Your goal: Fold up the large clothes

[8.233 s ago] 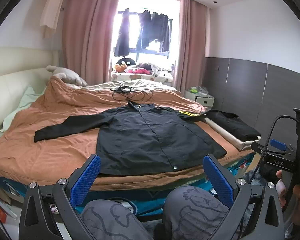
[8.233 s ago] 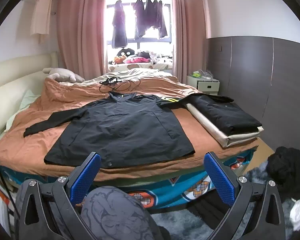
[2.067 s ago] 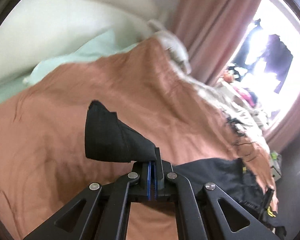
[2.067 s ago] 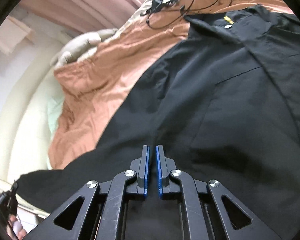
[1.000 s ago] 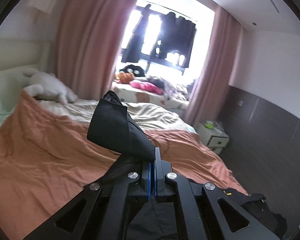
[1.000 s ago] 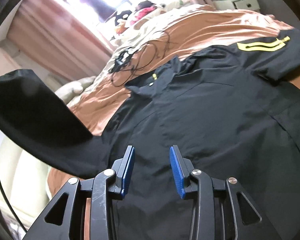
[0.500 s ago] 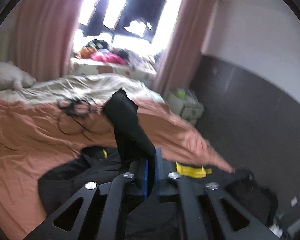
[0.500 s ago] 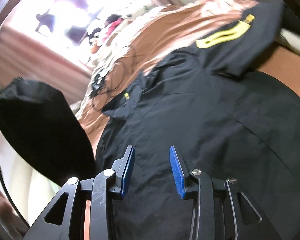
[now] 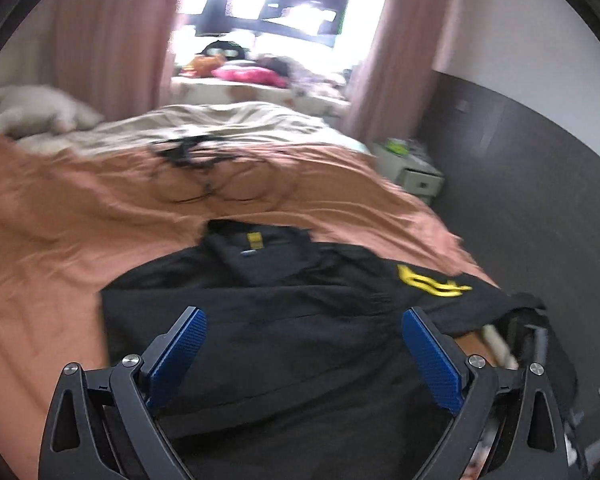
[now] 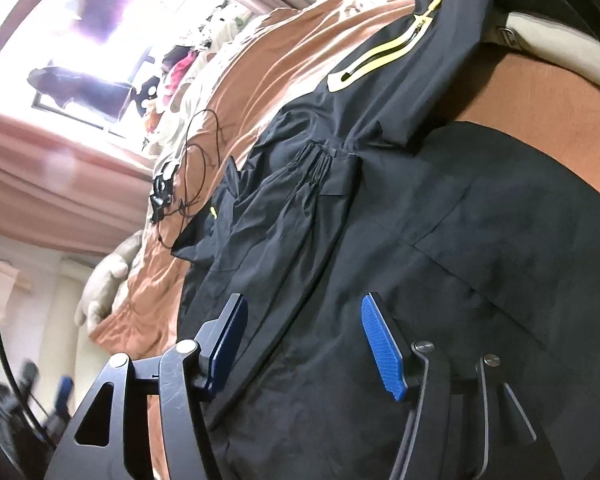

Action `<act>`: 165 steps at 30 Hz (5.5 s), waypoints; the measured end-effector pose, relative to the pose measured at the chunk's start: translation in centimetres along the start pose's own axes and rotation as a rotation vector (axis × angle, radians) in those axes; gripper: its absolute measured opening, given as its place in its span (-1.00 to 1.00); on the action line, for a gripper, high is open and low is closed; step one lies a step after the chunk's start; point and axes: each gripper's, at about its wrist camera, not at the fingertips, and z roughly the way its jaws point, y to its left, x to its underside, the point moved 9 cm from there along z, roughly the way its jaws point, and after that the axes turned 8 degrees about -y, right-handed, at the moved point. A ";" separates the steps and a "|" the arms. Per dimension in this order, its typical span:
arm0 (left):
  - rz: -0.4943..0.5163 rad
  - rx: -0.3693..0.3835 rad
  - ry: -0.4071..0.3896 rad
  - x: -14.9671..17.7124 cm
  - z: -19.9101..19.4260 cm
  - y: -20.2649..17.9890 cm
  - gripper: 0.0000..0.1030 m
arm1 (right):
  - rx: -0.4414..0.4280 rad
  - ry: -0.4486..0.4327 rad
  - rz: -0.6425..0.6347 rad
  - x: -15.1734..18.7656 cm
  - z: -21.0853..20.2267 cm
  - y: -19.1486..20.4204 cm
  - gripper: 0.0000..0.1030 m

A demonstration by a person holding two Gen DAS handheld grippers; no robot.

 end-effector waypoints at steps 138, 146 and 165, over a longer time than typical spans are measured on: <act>-0.581 -0.231 0.019 13.2 -4.5 19.2 0.06 | -0.047 0.138 -0.254 2.8 5.1 4.3 0.36; -0.541 -0.234 0.017 12.9 -5.0 18.2 0.06 | 0.001 -0.086 -0.088 -3.9 -1.6 -0.9 0.36; -0.533 -0.288 0.058 14.1 -3.7 19.7 0.06 | 0.123 -0.205 0.162 -10.7 0.9 -13.1 -0.10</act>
